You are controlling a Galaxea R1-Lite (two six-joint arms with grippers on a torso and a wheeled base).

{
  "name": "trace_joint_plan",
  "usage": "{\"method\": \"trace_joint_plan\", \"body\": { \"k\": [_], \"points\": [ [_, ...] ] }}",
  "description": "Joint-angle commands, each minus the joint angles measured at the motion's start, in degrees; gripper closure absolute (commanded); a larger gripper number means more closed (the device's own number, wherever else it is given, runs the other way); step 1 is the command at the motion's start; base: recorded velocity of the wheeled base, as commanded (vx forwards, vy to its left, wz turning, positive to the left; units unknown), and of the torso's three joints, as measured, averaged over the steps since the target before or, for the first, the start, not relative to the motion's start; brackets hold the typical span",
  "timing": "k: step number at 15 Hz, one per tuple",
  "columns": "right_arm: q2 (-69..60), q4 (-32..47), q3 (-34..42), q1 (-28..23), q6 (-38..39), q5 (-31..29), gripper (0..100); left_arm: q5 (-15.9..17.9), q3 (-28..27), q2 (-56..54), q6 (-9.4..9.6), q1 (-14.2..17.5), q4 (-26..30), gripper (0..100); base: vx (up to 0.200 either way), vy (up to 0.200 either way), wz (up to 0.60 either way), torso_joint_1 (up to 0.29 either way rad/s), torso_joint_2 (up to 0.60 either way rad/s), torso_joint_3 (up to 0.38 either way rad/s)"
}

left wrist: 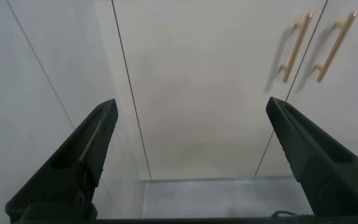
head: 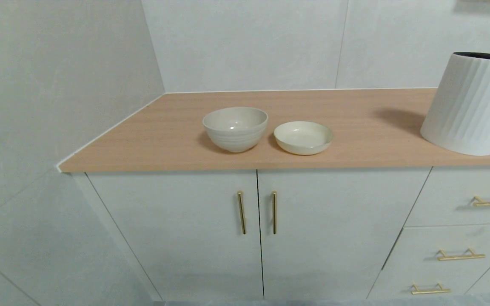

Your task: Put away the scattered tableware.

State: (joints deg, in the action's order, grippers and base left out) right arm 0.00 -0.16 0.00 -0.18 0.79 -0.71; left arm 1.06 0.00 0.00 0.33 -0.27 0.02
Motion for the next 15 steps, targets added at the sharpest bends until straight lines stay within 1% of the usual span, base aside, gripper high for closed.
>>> {"method": "trace_joint_plan", "body": {
  "k": [1, 5, 8, 10, 15],
  "points": [
    [0.09, -0.02, 0.00, 0.01, 0.00, 0.00, 0, -0.01, 0.00, 0.09, 0.02, 0.00, 0.06, 0, 0.000, 0.000, 0.00, -0.163, 0.47, 0.290],
    [0.09, -0.02, 0.00, 0.01, 0.00, 0.00, 0, -0.01, 0.00, 0.09, 0.02, 0.00, 0.06, 0, 0.000, 0.000, 0.00, -0.139, 0.46, 0.310],
    [0.09, -0.02, 0.00, 0.01, 0.00, 0.00, 0, -0.01, 0.00, 0.09, 0.02, 0.00, 0.06, 0, 0.000, 0.000, 0.00, -0.082, 0.39, 0.284],
    [0.09, -0.02, 0.00, 0.01, 0.00, 0.00, 0, -0.01, 0.00, 0.09, 0.02, 0.00, 0.06, 0, 0.000, 0.000, 0.00, -0.032, 0.12, 0.083],
    [0.00, -0.02, 0.00, 0.01, -0.09, 0.00, 0, -0.09, 0.00, 0.09, 0.02, 0.00, 0.06, 0, 0.000, 0.000, 0.00, 0.000, 0.00, 0.000]
  ]
}}
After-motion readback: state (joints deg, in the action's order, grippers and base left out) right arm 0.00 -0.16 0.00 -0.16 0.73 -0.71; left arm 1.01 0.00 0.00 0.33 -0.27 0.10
